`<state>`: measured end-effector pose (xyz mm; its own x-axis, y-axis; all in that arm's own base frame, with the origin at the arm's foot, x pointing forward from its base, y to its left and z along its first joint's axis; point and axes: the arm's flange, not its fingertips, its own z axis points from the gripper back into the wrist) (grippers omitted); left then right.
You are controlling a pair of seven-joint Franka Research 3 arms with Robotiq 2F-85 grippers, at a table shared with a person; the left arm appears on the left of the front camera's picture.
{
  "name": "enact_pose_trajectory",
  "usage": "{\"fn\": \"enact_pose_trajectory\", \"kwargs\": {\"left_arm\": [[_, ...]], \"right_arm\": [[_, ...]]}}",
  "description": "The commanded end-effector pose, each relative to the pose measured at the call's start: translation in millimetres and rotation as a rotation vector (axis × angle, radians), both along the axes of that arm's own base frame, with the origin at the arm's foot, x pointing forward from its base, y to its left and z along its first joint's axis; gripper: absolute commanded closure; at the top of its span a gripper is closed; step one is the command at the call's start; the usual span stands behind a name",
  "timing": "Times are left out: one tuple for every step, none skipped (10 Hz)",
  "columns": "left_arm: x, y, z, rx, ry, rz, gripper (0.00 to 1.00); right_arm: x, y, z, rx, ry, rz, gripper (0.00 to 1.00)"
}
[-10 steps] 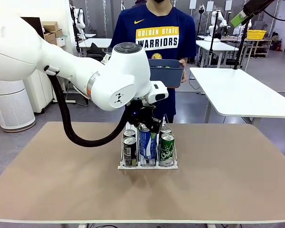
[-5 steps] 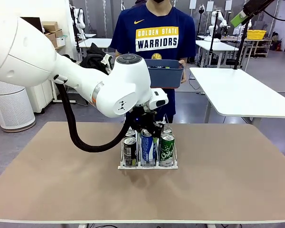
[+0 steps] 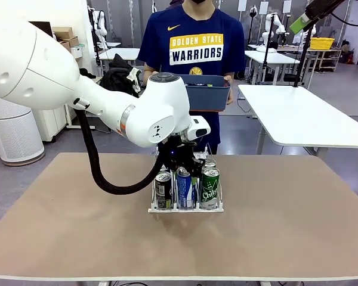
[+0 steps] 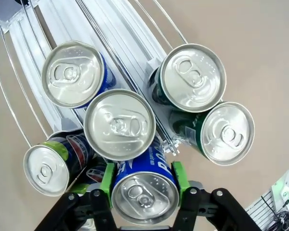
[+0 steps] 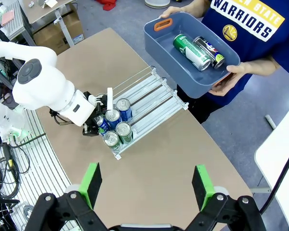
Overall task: Fill the beverage cans into the dispenser.
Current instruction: Place the picked Ionic drink in the line of the Automatic Can Dispenser with the same cans.
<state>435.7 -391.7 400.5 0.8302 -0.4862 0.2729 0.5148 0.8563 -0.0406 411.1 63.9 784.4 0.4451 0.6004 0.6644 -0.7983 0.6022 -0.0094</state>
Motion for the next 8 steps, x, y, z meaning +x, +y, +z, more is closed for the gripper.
{"fn": "enact_pose_trajectory", "kwargs": {"left_arm": [[-4.0,-0.6,0.6,-0.001,-0.030,0.003,0.43],[-4.0,-0.6,0.6,-0.001,-0.030,0.003,0.43],[-4.0,-0.6,0.6,-0.001,-0.030,0.003,0.43],[-4.0,-0.6,0.6,-0.001,-0.030,0.003,0.43],[1.3,-0.3,-0.3,0.002,-0.002,-0.005,0.24],[-3.1,-0.2,8.0,0.007,-0.028,0.010,0.24],[-8.1,2.3,17.5,0.012,-0.054,0.023,0.04],[-13.8,5.1,26.4,0.016,-0.079,0.036,0.19]], "right_arm": [[-1.7,0.1,-0.1,0.006,0.001,0.000,0.00],[-1.7,0.1,-0.1,0.006,0.001,0.000,0.00],[-1.7,0.1,-0.1,0.006,0.001,0.000,0.00],[-1.7,0.1,-0.1,0.006,0.001,0.000,0.00],[-1.7,0.1,-0.1,0.006,0.001,0.000,0.00],[-1.7,0.1,-0.1,0.006,0.001,0.000,0.00],[-1.7,0.1,-0.1,0.006,0.001,0.000,0.00],[-1.7,0.1,-0.1,0.006,0.001,0.000,0.00]]}}
